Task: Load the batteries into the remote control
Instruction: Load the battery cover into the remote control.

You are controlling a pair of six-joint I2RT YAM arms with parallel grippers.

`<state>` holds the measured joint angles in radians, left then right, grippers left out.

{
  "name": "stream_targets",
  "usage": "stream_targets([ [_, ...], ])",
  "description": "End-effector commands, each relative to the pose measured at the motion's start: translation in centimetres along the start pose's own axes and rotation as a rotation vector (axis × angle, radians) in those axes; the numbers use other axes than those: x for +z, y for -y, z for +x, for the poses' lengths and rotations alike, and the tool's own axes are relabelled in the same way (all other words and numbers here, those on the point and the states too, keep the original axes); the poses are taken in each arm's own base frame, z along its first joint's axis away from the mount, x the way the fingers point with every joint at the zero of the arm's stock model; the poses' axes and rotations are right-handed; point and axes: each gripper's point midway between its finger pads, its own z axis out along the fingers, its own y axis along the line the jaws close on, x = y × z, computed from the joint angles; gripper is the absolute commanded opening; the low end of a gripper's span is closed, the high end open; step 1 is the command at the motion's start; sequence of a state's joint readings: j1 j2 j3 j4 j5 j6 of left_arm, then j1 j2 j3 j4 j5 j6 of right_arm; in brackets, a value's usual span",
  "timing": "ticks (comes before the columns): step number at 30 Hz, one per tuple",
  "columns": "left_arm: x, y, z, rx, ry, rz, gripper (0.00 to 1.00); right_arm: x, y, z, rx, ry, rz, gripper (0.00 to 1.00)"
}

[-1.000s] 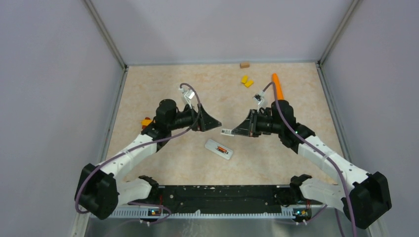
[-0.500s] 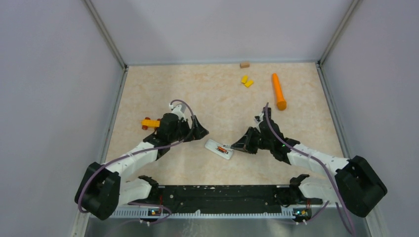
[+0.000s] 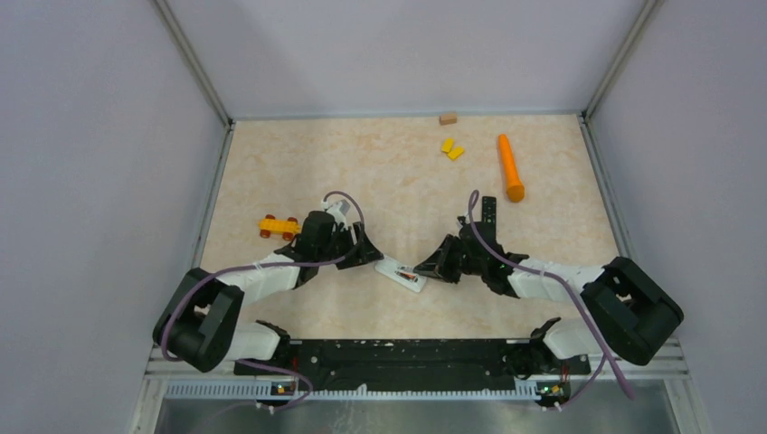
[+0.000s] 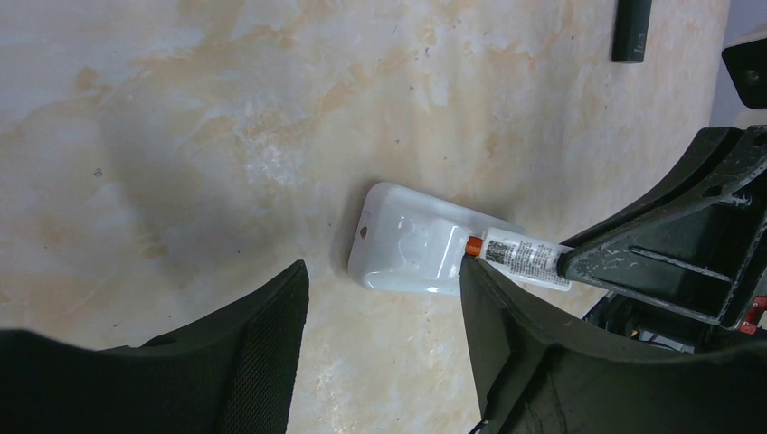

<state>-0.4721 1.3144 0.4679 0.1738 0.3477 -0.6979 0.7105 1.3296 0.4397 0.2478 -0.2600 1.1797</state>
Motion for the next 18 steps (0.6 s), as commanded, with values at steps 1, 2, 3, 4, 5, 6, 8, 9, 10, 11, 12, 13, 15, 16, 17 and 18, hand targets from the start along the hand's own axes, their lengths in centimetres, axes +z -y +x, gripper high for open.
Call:
stream_targets([
  [1, 0.3, 1.0, -0.4, 0.002, 0.004, 0.059, 0.65, 0.7, -2.3, -0.5, -0.011, 0.017, -0.057, 0.0],
  [2, 0.3, 0.9, -0.3, -0.001, 0.001, 0.056, 0.64, 0.8, -2.2, -0.4, -0.009, 0.016, -0.056, 0.0],
  [3, 0.4, 0.9, -0.2, -0.002, -0.001, 0.056, 0.64, 0.8, -2.2, -0.4, -0.009, 0.016, -0.056, 0.0],
  [4, 0.4, 0.8, -0.2, -0.003, -0.002, 0.056, 0.63, 0.8, -2.1, -0.4, -0.007, 0.015, -0.053, 0.0],
  [5, 0.5, 0.8, -0.1, -0.005, -0.005, 0.055, 0.62, 0.9, -2.1, -0.4, -0.007, 0.015, -0.054, 0.0],
  [6, 0.6, 0.7, -0.1, -0.007, -0.007, 0.056, 0.61, 0.9, -2.1, -0.3, -0.006, 0.012, -0.053, 0.0],
  [8, 0.6, 0.8, 0.0, -0.009, -0.009, 0.059, 0.59, 1.0, -2.0, -0.3, -0.001, 0.009, -0.052, 0.0],
  [9, 0.6, 0.7, 0.1, -0.012, -0.013, 0.059, 0.58, 1.1, -1.9, -0.2, 0.003, 0.008, -0.048, 0.0],
  [10, 0.7, 0.7, 0.1, -0.015, -0.015, 0.059, 0.56, 1.2, -1.8, -0.3, 0.007, 0.012, -0.042, 0.0],
  [11, 0.7, 0.7, 0.2, -0.016, -0.016, 0.059, 0.55, 1.2, -1.9, -0.2, 0.007, 0.013, -0.04, 0.0],
  [12, 0.7, 0.7, 0.3, -0.017, -0.02, 0.061, 0.55, 1.4, -1.8, 0.0, 0.006, 0.009, -0.031, 0.0],
  [13, 0.7, 0.7, 0.3, -0.017, -0.021, 0.063, 0.54, 1.5, -1.8, 0.1, 0.008, 0.006, -0.025, 0.0],
  [15, 0.7, 0.8, 0.4, -0.019, -0.027, 0.069, 0.52, 1.6, -1.6, 0.3, 0.02, 0.006, -0.008, 0.0],
  [16, 0.7, 0.8, 0.5, -0.019, -0.029, 0.072, 0.51, 1.7, -1.4, 0.4, 0.025, 0.006, -0.004, 0.0],
  [17, 0.7, 0.8, 0.5, -0.02, -0.031, 0.075, 0.5, 1.7, -1.2, 0.4, 0.032, 0.007, 0.003, 0.0],
  [18, 0.8, 0.8, 0.6, -0.021, -0.035, 0.077, 0.5, 1.7, -1.1, 0.5, 0.034, 0.009, 0.008, 0.0],
])
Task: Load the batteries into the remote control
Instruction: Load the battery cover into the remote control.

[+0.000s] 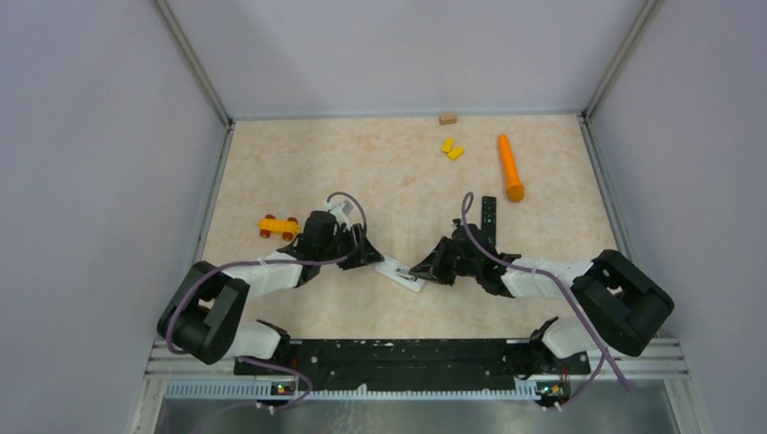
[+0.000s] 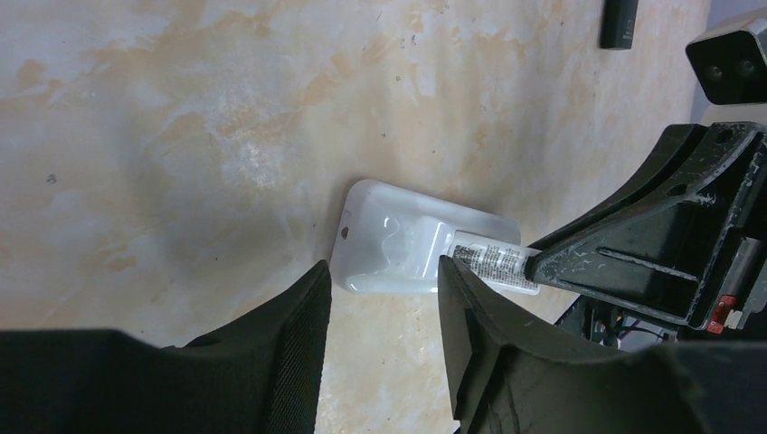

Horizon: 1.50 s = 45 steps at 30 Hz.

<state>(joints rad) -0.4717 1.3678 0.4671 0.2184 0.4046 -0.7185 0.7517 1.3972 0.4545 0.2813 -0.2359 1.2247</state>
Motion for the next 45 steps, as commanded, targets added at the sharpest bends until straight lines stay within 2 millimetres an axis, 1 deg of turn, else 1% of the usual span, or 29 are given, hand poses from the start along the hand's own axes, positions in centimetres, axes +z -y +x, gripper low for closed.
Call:
stream_targets([
  [1, 0.1, 0.5, -0.1, 0.004, 0.006, 0.042, 0.49, 0.5, -1.1, -0.4, 0.011, 0.026, -0.008, 0.0],
  [6, 0.1, 0.6, 0.3, -0.003, -0.006, 0.057, 0.46, 0.5, -0.6, -0.4, 0.031, 0.03, 0.021, 0.0],
  [10, 0.1, 0.9, 0.5, -0.007, -0.014, 0.074, 0.45, 0.6, -0.6, -0.1, 0.036, 0.015, 0.032, 0.0],
  [15, 0.0, 1.1, 0.4, -0.006, -0.013, 0.083, 0.45, 0.5, -0.7, 0.2, 0.035, 0.002, 0.044, 0.14],
  [17, 0.0, 1.3, 0.2, -0.002, -0.012, 0.09, 0.45, 0.4, -0.6, 0.2, 0.036, 0.004, 0.052, 0.22],
  [19, -0.1, 1.5, 0.0, 0.003, -0.007, 0.09, 0.46, 0.2, -0.6, 0.1, 0.035, 0.006, 0.061, 0.27],
  [25, 0.0, 1.2, -0.4, 0.015, 0.0, 0.062, 0.48, -0.4, -1.1, -0.1, 0.022, 0.016, 0.059, 0.37],
  [27, 0.0, 1.0, -0.5, 0.02, 0.002, 0.053, 0.48, -0.6, -1.4, -0.2, 0.015, 0.023, 0.055, 0.39],
  [32, -0.1, 0.6, -0.9, 0.024, 0.012, 0.032, 0.49, -1.3, -1.8, -0.5, 0.005, 0.037, 0.057, 0.38],
  [37, -0.3, 0.5, -1.2, 0.03, 0.018, 0.023, 0.48, -1.7, -1.9, -0.6, -0.004, 0.047, 0.053, 0.29],
  [40, -0.2, 0.4, -1.2, 0.03, 0.015, 0.022, 0.47, -1.5, -2.3, -0.7, -0.015, 0.046, 0.037, 0.21],
  [45, -0.1, 0.4, -1.1, 0.027, 0.006, 0.024, 0.45, -0.8, -3.0, -0.8, -0.039, 0.035, 0.013, 0.13],
])
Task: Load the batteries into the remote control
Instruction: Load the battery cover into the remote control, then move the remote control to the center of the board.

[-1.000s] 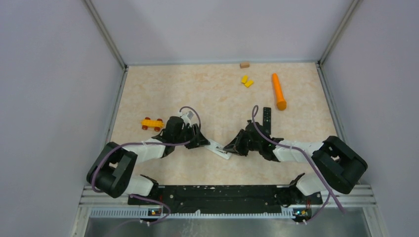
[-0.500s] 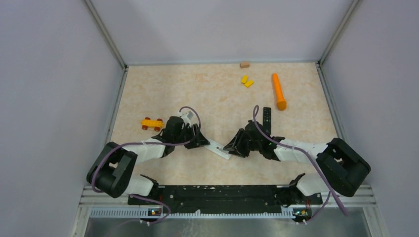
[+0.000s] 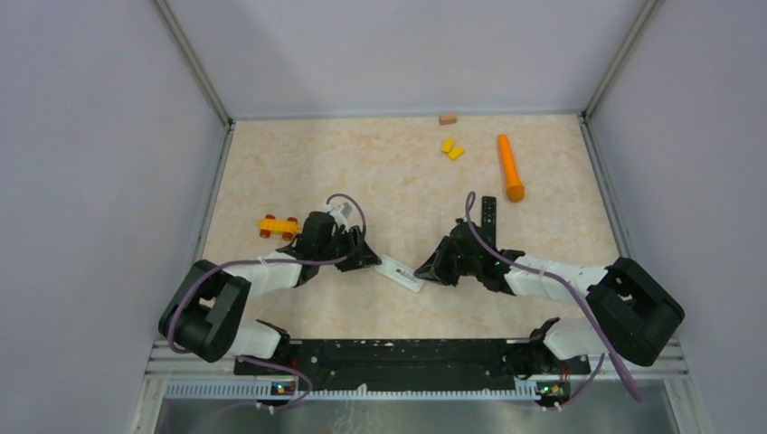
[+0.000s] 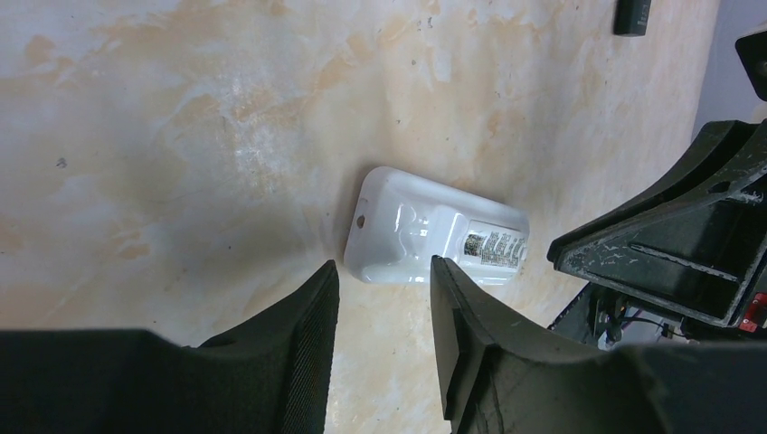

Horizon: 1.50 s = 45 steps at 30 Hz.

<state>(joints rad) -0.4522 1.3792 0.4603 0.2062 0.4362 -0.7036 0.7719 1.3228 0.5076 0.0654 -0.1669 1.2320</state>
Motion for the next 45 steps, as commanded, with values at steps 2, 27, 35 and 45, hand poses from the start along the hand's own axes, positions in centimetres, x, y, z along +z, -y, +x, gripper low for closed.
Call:
stream_targets([
  [2, 0.0, 1.0, -1.5, 0.036, 0.031, 0.026, 0.45, 0.4, -3.7, -0.7, -0.056, 0.008, -0.094, 0.12],
  [27, -2.7, 2.0, -5.9, 0.065, 0.207, -0.043, 0.57, 0.7, -6.7, -2.9, -0.529, 0.036, -0.084, 0.52],
  [35, -10.5, -1.2, -11.2, 0.076, 0.579, -0.354, 0.99, 1.3, -4.6, -3.6, -0.94, 0.005, -0.002, 0.99],
  [45, -18.2, -2.0, -12.7, 0.065, 0.844, -0.491, 0.99, 3.2, -2.3, -0.6, -1.25, -0.086, 0.113, 0.99],
])
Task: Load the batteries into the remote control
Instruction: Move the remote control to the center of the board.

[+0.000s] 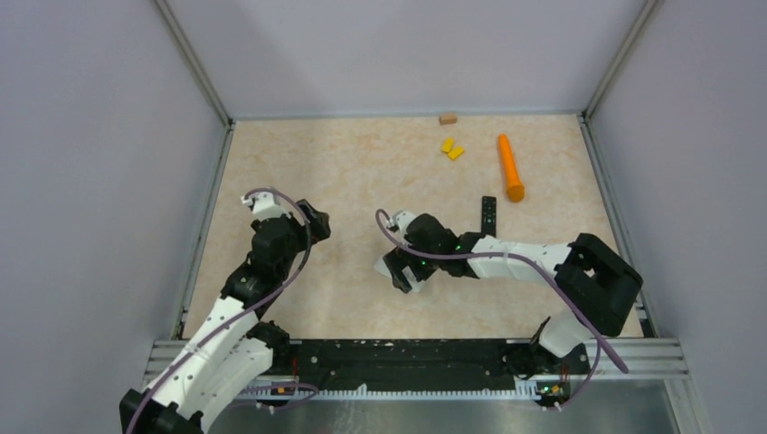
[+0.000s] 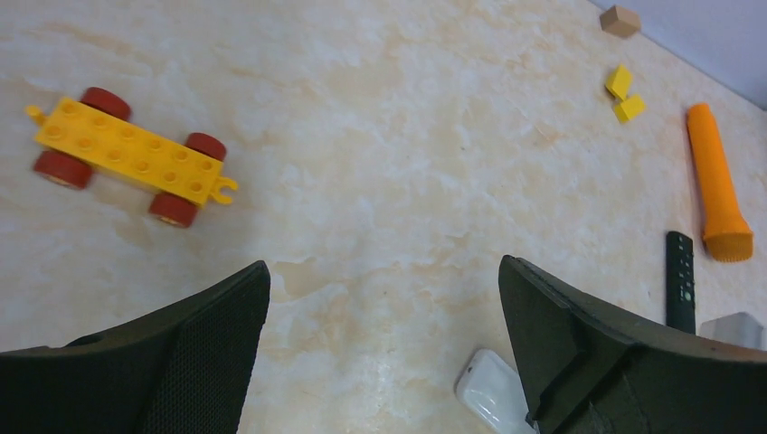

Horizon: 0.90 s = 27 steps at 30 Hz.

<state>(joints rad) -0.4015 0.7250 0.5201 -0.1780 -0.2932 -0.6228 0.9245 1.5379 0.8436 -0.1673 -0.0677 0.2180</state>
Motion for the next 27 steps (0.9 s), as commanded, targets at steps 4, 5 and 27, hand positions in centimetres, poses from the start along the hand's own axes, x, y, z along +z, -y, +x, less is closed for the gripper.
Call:
stream_targets([
  [4, -2.0, -1.7, -2.7, -0.005, 0.104, -0.081, 0.99, 1.5, 0.1, -0.6, -0.201, -0.02, 0.113, 0.97],
  [5, -2.1, -1.7, -2.7, -0.008, 0.103, -0.079, 0.99, 1.7, 0.2, -0.5, -0.207, -0.024, 0.129, 0.95],
  [27, -2.2, 0.3, -1.4, -0.001, 0.025, 0.029, 0.99, 0.5, 4.2, -5.3, 0.301, 0.225, 0.214, 0.34],
])
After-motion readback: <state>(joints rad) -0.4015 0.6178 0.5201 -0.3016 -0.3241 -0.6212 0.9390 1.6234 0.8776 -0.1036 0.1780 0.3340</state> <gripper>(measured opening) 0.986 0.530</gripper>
